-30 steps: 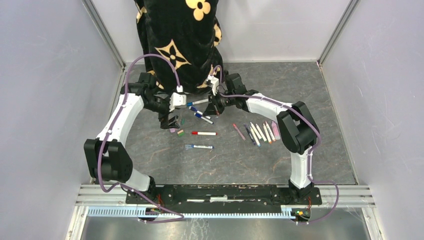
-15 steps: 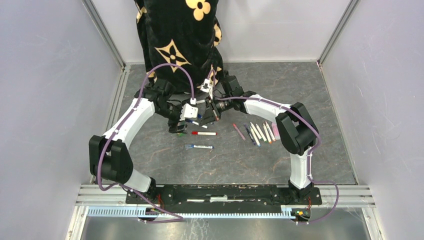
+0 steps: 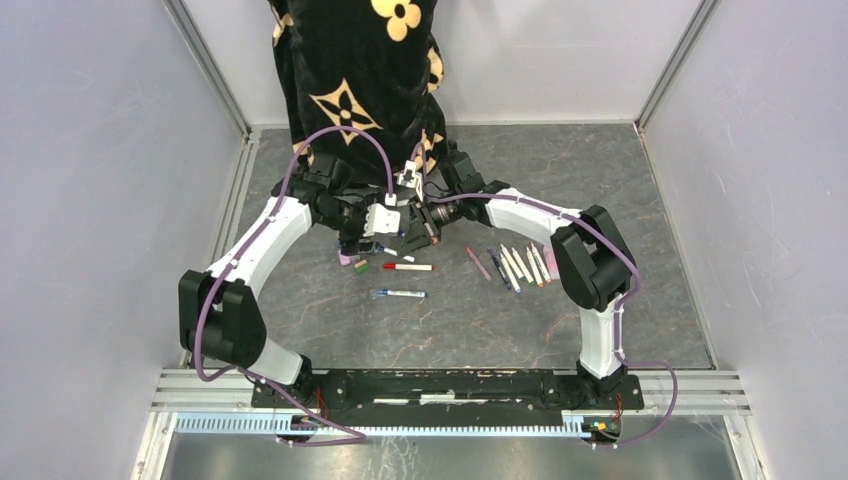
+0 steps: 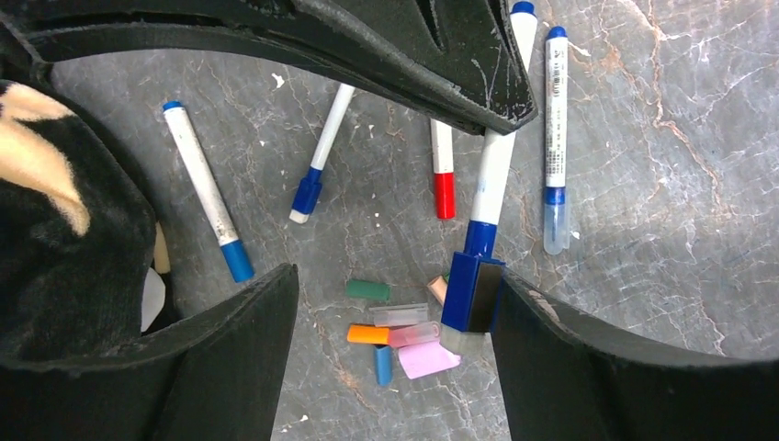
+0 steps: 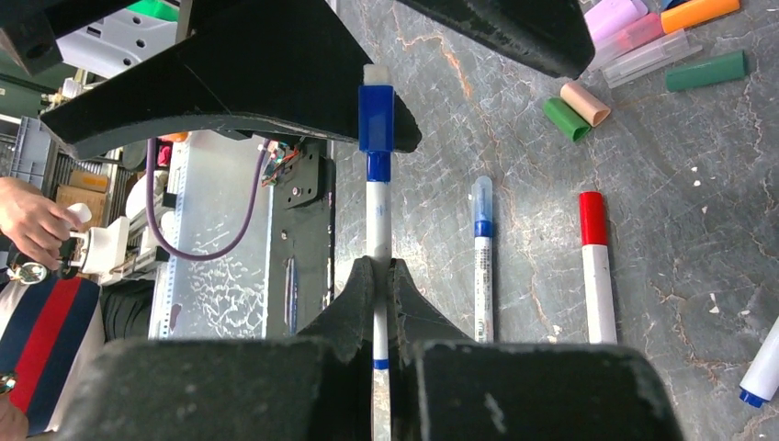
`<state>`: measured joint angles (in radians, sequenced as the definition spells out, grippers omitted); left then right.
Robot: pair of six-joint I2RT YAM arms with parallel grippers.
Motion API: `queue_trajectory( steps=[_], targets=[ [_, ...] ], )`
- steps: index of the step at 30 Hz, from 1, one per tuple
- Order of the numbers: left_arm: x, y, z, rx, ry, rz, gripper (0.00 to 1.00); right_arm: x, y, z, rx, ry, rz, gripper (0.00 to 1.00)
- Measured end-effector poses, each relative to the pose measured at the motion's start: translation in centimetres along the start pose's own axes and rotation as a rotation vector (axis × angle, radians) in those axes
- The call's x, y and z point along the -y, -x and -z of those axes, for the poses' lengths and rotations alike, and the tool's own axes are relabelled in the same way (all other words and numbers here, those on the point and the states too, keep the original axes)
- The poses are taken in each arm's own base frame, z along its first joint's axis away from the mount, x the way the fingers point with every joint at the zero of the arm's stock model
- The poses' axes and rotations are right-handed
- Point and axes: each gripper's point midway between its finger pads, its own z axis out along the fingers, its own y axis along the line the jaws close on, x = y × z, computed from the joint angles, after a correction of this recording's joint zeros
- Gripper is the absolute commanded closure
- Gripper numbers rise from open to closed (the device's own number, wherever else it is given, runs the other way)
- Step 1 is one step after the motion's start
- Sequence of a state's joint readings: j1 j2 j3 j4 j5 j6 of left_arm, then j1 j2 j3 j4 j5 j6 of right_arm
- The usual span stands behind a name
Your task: Open the pen caps
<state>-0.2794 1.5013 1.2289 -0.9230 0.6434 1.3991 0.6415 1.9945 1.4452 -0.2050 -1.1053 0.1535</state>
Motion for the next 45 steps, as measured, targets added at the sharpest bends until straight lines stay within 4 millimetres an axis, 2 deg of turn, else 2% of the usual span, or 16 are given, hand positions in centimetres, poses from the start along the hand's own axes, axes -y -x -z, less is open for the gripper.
queue_trajectory(
  steps=[2,7,10,13,17,20,21,23,25,28,29,34,39,41,45],
  targets=[
    [-0.1,0.0,0.0,0.001,0.004,-0.004,0.22,0.0,0.0,0.0,-0.001,-0.001,-0.001,1.00],
    [0.5,-0.4,-0.4,-0.014,-0.028,0.014,0.36,-0.1,0.1,0.1,-0.002,0.000,-0.002,1.00],
    [1.0,-0.9,-0.9,-0.025,-0.058,0.034,0.52,-0.1,0.2,0.1,0.000,0.001,-0.002,0.97],
    [1.6,-1.1,-1.2,-0.030,-0.085,0.052,0.68,-0.1,0.4,0.1,0.006,-0.001,-0.001,0.88],
    [2.2,-1.0,-1.1,-0.035,-0.111,0.067,0.80,0.0,0.8,0.0,0.020,-0.005,-0.003,0.71],
    [2.1,-0.8,-1.0,-0.031,-0.113,0.067,0.95,-0.1,1.2,-0.2,0.039,-0.001,-0.007,0.69],
    [2.1,-0.7,-1.0,-0.029,-0.112,0.064,0.97,-0.2,1.3,-0.4,0.045,0.002,-0.008,0.69],
    [2.0,-0.6,-1.0,-0.028,-0.113,0.059,0.98,-0.4,1.7,-0.9,0.058,0.010,-0.014,0.71],
    [2.0,-0.5,-1.1,-0.027,-0.113,0.056,0.98,-0.5,2.0,-1.4,0.072,0.018,-0.025,0.78],
    [2.0,-0.6,-1.0,-0.036,-0.113,0.056,0.98,-0.1,2.2,-1.9,0.084,0.021,-0.039,0.97],
    [2.0,-0.8,-1.0,-0.044,-0.112,0.056,0.98,-0.1,2.2,-2.0,0.085,0.024,-0.045,1.00],
    [2.0,-1.3,-0.9,-0.081,-0.110,0.049,0.98,0.4,1.8,-2.0,0.076,0.006,-0.024,1.00],
    [2.0,-1.6,-1.0,-0.086,-0.116,0.034,0.98,0.8,1.0,-1.1,0.089,-0.060,0.061,1.00],
    [1.7,-2.6,-0.6,-0.110,-0.109,0.037,0.98,0.9,-0.1,-0.2,0.084,-0.094,0.066,1.00],
    [-0.3,-7.4,1.7,-0.211,-0.024,0.111,0.98,3.1,-5.4,3.0,0.043,-0.180,-0.092,1.00]
  ],
)
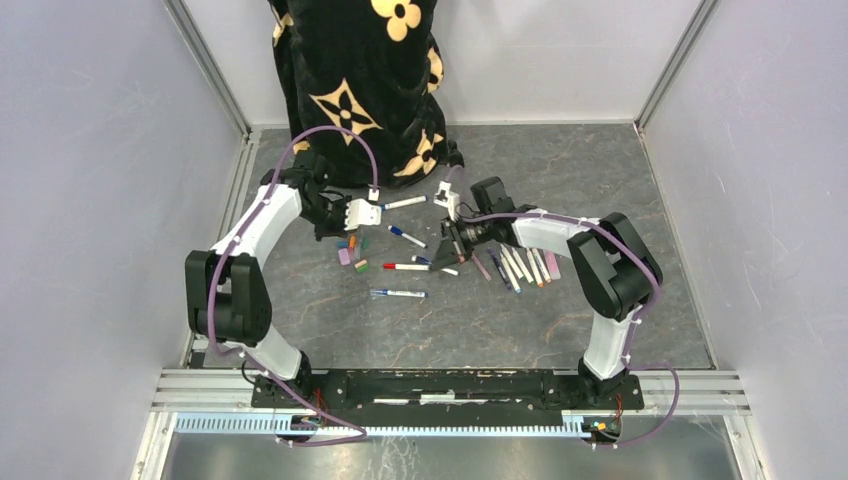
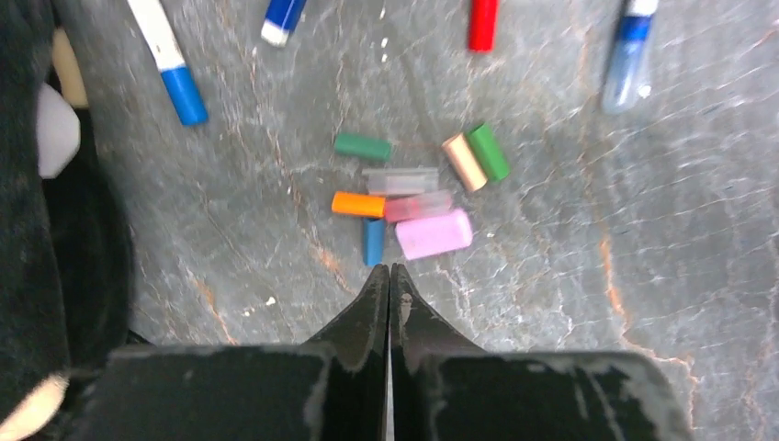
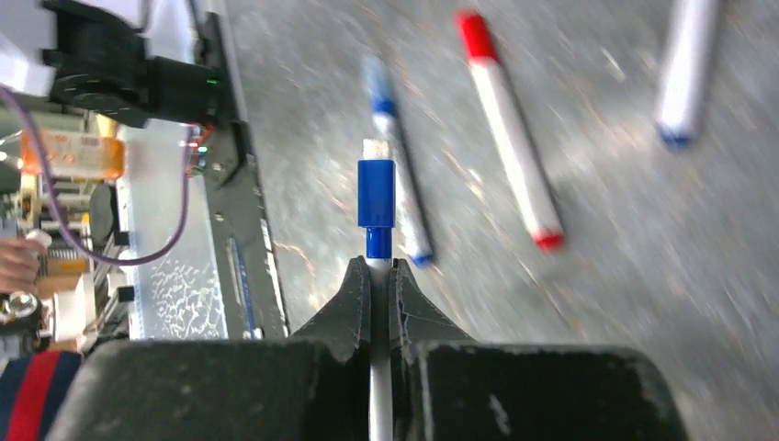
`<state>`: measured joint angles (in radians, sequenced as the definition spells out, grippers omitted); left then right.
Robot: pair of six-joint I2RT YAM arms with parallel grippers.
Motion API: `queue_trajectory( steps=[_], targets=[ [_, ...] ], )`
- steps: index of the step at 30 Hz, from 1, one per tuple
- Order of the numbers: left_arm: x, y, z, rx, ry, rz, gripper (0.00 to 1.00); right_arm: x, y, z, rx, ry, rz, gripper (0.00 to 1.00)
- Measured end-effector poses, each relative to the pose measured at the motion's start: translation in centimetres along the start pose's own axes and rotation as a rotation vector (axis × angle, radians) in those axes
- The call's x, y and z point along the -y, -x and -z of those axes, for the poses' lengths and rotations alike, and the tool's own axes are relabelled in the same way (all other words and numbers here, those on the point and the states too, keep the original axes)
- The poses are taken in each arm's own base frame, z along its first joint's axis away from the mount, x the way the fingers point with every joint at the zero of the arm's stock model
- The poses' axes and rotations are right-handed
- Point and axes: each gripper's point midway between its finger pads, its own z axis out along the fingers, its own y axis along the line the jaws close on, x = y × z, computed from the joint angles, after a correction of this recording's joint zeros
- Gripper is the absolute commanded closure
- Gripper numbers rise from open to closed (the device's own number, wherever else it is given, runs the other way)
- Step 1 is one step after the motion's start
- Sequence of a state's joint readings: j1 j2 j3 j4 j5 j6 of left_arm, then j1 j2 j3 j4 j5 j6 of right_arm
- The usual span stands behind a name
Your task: Open the pen caps
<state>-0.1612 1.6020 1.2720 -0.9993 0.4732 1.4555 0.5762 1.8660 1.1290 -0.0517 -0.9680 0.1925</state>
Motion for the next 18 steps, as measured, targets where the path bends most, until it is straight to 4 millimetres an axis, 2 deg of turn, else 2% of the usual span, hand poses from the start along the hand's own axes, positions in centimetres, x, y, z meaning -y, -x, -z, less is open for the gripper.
queue_trajectory(
  steps=[1,3,7,12,16,17,18],
  targets=[
    [-0.4,-0.9,0.0,-0.015,0.011,0.014,0.98,1.1,-1.3,0.7,-0.015,-0.032,-0.049,1.00],
    [-0.7,-1.8,-0.5,-0.034,0.018,0.024,0.98,2.7,-2.6,1.6,-0.032,-0.094,-0.103,1.00],
    [-0.3,-1.9,-2.1,-0.024,-0.008,0.033,0.97,3.4,-2.8,2.3,-0.033,-0.135,-0.112,1.00],
    [0.1,0.2,-3.0,0.015,-0.026,0.010,0.98,2.6,-2.2,2.2,-0.023,-0.112,-0.093,1.00],
    [0.9,2.1,-3.5,0.042,-0.044,-0.022,0.98,3.1,-1.8,2.3,-0.015,-0.147,-0.085,1.00],
    [1.0,2.4,-3.5,0.045,-0.044,-0.020,0.95,3.4,-1.6,2.5,-0.007,-0.168,-0.083,1.00],
    [1.0,2.4,-3.6,0.043,-0.044,-0.014,0.88,3.7,-1.4,2.7,0.003,-0.184,-0.085,1.00]
  ],
)
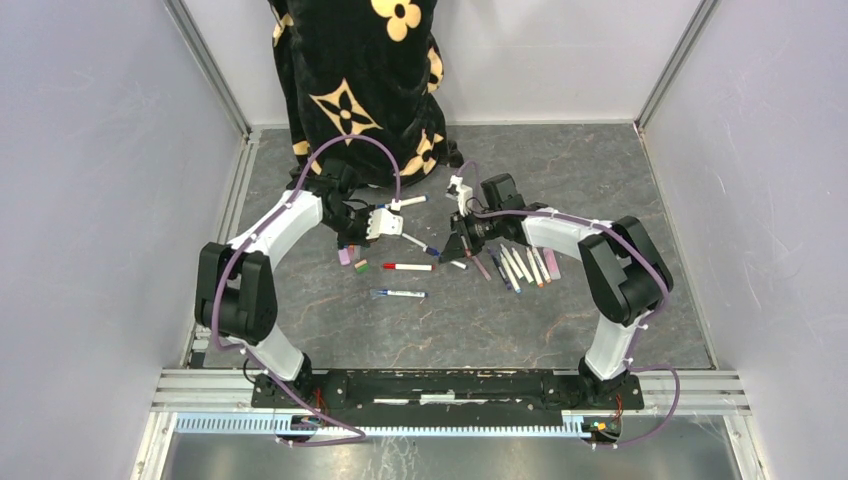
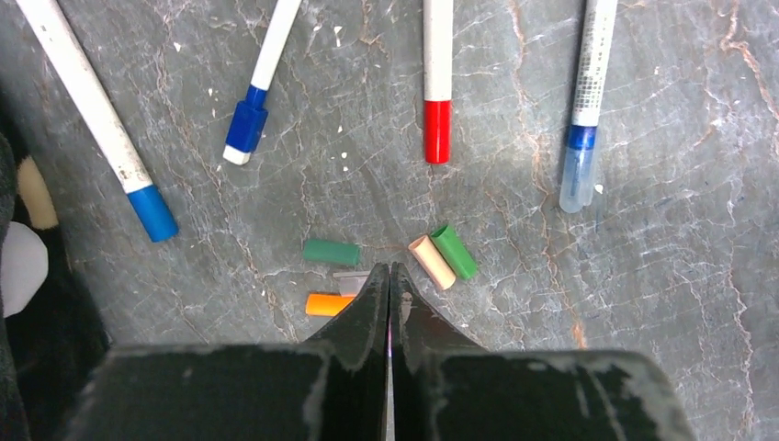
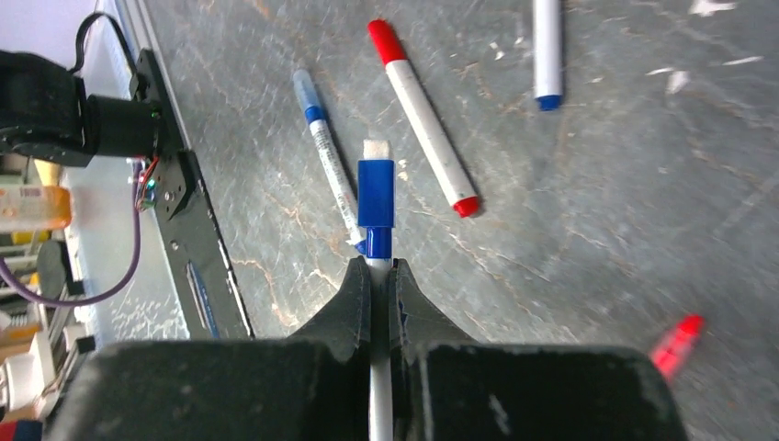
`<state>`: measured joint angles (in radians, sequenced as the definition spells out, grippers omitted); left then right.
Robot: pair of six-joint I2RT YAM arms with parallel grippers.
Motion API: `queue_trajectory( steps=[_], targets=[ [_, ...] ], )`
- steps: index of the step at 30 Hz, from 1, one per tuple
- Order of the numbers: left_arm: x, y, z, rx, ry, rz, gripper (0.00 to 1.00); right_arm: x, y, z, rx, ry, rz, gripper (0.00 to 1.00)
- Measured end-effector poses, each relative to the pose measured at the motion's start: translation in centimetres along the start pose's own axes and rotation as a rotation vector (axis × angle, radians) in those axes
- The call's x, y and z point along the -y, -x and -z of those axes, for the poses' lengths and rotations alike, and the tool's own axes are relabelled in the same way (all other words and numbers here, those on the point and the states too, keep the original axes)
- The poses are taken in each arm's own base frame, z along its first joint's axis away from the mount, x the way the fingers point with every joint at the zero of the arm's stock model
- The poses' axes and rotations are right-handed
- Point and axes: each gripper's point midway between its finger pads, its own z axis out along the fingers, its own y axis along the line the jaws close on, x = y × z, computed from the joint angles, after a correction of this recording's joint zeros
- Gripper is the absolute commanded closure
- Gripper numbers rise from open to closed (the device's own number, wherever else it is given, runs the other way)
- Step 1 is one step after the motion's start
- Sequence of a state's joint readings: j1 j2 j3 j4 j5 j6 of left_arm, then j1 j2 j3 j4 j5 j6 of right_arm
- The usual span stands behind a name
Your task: Open the pen caps
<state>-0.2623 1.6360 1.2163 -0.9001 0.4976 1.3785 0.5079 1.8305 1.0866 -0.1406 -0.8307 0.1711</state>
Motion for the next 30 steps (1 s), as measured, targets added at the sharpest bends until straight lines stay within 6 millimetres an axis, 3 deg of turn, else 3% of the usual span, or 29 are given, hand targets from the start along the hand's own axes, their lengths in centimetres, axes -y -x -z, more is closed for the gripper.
queue_trajectory(
  steps=[3,4,5,6,10,15,17,21,26,30],
  targets=[
    [-0.2,-0.5,-0.4,-0.009,0.001,0.033,0.46,0.2,0.7,0.9,0.046,-0.019,-0.010,1.00],
    [-0.2,-0.5,-0.6,-0.006,-0.001,0.044,0.09,0.1,1.0,1.0,0.056,-0.013,-0.013,1.00],
    [-0.1,-0.4,-0.7,0.002,-0.005,0.064,0.01,-0.1,1.4,1.1,0.068,-0.002,-0.012,1.00],
    [0.0,-0.2,-0.7,0.013,-0.006,0.061,0.00,-0.4,1.4,0.9,0.069,0.009,-0.014,1.00],
    [0.7,2.1,-0.4,0.075,-0.004,0.020,0.00,-3.0,1.6,-1.3,0.032,0.116,-0.016,1.00],
    [1.9,7.0,1.4,0.161,0.025,-0.109,0.00,-7.0,2.6,-4.5,0.000,0.254,-0.006,1.00],
    [2.6,8.4,1.9,0.183,0.021,-0.150,0.06,-8.7,3.0,-5.0,0.006,0.304,-0.011,1.00],
    [3.9,8.9,1.6,0.180,-0.017,-0.186,0.25,-10.4,4.7,-4.7,0.048,0.369,-0.030,1.00],
    [4.8,7.9,1.2,0.133,-0.048,-0.199,0.48,-11.2,6.0,-4.2,0.081,0.407,-0.050,1.00],
    [4.2,7.6,1.3,0.107,-0.027,-0.215,0.78,-11.6,6.0,-4.0,0.076,0.427,-0.062,1.00]
  ],
)
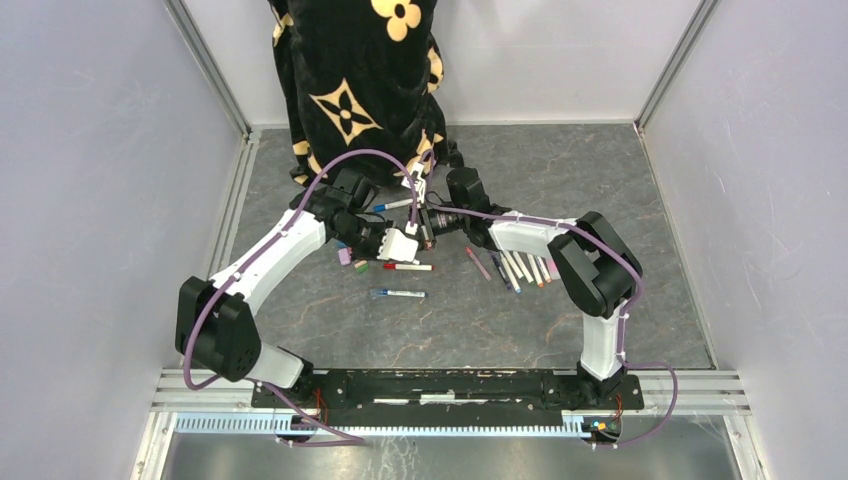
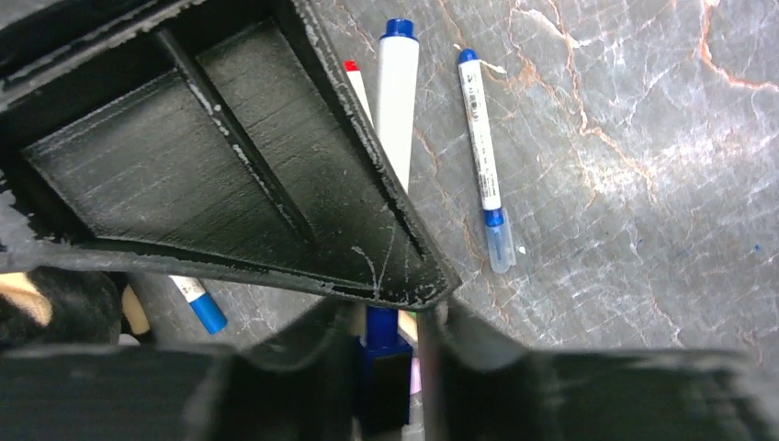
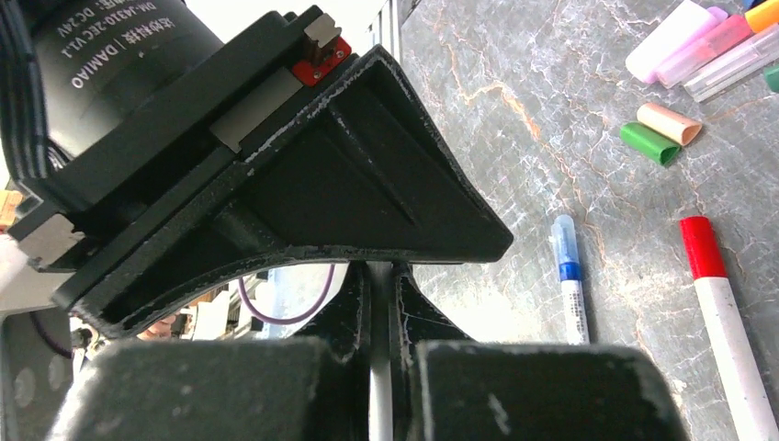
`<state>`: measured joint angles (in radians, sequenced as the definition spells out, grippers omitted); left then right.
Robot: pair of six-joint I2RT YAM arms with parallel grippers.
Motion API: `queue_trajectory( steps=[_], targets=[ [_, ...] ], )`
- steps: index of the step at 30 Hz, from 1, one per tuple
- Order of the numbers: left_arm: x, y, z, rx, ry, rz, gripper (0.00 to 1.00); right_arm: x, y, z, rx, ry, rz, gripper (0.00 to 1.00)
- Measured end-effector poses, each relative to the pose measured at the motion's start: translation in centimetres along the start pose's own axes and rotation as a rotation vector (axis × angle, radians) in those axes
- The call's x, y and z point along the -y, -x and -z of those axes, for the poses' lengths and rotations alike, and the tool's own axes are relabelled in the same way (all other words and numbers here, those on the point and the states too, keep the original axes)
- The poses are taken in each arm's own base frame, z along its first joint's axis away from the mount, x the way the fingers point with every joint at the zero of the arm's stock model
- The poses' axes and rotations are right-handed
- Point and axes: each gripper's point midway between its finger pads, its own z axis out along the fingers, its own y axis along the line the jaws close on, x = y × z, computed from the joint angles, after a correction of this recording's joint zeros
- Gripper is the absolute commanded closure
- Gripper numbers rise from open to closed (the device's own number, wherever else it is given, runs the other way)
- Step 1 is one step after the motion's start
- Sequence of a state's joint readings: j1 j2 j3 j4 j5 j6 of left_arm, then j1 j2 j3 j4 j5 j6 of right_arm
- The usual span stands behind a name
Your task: Open the pen caps
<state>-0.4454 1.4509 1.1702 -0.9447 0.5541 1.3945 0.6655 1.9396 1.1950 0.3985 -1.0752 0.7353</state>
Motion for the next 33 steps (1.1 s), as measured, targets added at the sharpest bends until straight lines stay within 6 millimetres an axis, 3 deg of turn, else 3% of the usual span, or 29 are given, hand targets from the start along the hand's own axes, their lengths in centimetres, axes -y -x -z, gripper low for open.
queue_trajectory(
  steps=[3,11,16,22,26,30,33],
  targets=[
    [-0.1,-0.3,0.0,-0.012,0.012,-0.022,0.97,0.0,-0.3,0.0,-0.011,0.011,-0.011,1.00],
    [-0.2,-0.6,-0.1,-0.040,0.028,-0.044,0.98,0.2,-0.8,0.1,-0.036,0.011,0.013,1.00],
    [-0.3,-1.3,-0.7,-0.045,0.015,-0.042,0.98,1.4,-1.2,0.6,-0.060,-0.041,0.108,1.00],
    [-2.0,-7.7,1.7,-0.186,0.072,0.051,0.98,5.1,-6.4,5.2,-0.126,-0.164,-0.004,1.00],
    [-2.2,-8.2,1.7,-0.200,0.071,0.056,0.98,6.5,-8.7,6.8,-0.153,-0.220,-0.080,1.00],
    [-2.6,-8.1,1.1,-0.179,0.077,0.066,0.92,6.4,-7.9,7.7,-0.133,-0.275,-0.043,1.00],
    [-3.5,-8.6,0.0,-0.165,0.099,0.126,0.86,7.5,-5.6,10.2,-0.060,-0.422,0.012,1.00]
  ],
)
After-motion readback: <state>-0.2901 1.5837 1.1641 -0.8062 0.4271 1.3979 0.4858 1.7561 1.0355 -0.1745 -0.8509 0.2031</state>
